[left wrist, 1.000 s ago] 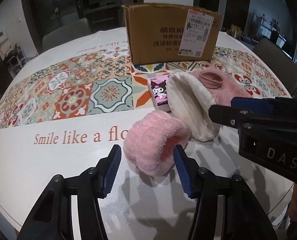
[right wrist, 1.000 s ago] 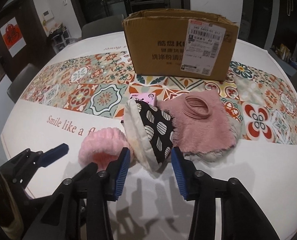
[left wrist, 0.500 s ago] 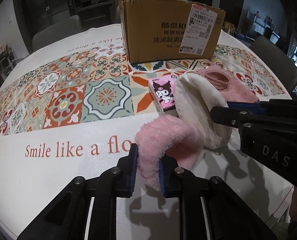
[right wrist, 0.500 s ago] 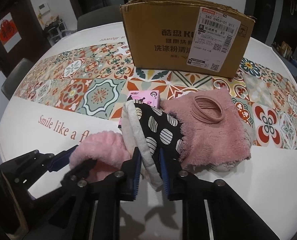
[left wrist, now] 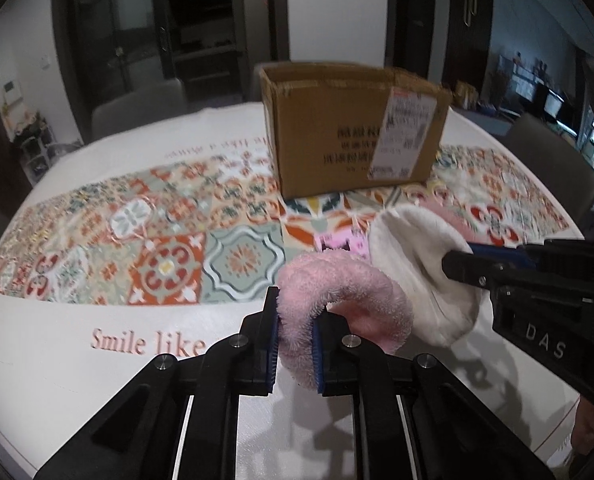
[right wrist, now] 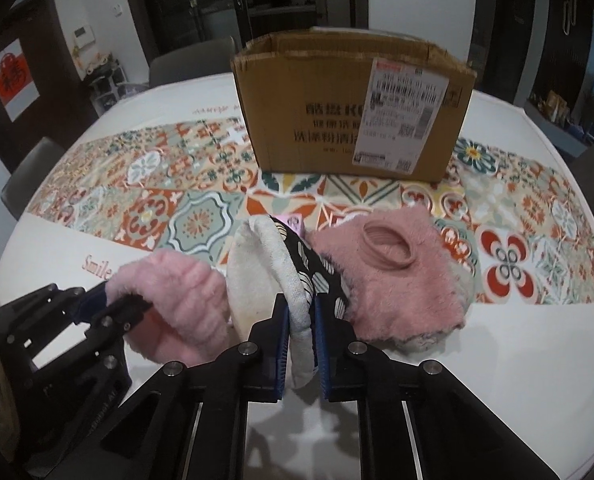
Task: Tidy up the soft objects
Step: 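Lift both slippers and carry them over the cardboard box with both tools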
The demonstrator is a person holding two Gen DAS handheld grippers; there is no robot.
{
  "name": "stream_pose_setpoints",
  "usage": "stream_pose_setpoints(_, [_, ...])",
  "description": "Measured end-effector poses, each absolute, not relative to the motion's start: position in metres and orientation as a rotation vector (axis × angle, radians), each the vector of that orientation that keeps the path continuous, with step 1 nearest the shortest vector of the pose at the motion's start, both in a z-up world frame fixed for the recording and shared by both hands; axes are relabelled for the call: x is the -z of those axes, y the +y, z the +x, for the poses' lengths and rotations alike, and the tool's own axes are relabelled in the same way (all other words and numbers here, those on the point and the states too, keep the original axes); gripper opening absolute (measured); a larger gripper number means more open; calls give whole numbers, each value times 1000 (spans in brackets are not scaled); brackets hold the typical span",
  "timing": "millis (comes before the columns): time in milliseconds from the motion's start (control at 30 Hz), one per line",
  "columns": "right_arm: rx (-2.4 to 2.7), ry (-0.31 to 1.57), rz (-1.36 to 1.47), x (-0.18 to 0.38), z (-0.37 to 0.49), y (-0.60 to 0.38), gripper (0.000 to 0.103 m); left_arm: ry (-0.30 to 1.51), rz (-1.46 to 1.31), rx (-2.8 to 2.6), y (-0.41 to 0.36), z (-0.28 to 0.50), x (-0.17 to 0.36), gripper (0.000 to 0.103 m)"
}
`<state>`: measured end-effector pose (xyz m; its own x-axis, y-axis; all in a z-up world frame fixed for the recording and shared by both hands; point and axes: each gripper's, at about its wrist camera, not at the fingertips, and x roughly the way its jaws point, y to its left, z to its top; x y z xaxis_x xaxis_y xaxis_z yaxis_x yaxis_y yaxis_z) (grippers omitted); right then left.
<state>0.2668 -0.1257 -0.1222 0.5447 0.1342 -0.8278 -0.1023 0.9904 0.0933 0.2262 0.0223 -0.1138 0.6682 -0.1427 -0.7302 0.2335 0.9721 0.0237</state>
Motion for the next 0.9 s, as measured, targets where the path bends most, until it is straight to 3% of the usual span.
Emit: stream_pose_setpoints(900, [-89,648,46,21,282,-174,12,513,86,115,-8,254,11,15])
